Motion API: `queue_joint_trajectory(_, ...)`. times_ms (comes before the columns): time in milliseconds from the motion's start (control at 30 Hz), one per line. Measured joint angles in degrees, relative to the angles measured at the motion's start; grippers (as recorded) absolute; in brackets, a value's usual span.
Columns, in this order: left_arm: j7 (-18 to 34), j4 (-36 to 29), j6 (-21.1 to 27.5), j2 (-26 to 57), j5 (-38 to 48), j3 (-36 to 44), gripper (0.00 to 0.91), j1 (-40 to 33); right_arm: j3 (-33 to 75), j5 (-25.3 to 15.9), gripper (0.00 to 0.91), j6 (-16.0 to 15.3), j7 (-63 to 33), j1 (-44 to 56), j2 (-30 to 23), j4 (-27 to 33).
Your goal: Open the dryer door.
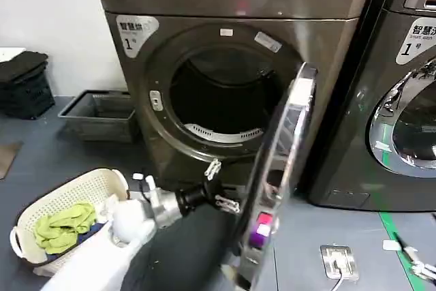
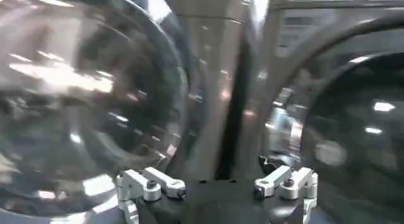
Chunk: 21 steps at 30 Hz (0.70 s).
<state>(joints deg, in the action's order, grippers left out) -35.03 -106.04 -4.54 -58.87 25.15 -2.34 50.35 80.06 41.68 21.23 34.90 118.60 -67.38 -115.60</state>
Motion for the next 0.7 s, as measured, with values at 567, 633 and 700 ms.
queue_joint_trajectory(567, 1.88, 7.76, -2.37, -7.59, -2.51, 10.31, 0.907, -9.50, 11.38, -6.45, 0.907, -3.45, -18.83, 1.61, -11.02, 10.08)
queue_joint_trajectory(633, 2.07, 8.51, -2.55, -8.37, -2.87, 10.95, 0.907, -10.11, 12.48, -7.11, 0.907, -4.49, -21.19, 1.46, -11.71, 11.52)
queue_joint_trajectory(700, 2.37, 9.53, -2.79, -9.26, -3.33, 11.66, 0.907, -10.74, 13.59, -7.86, 0.907, -5.81, -23.54, 1.39, -12.27, 12.97)
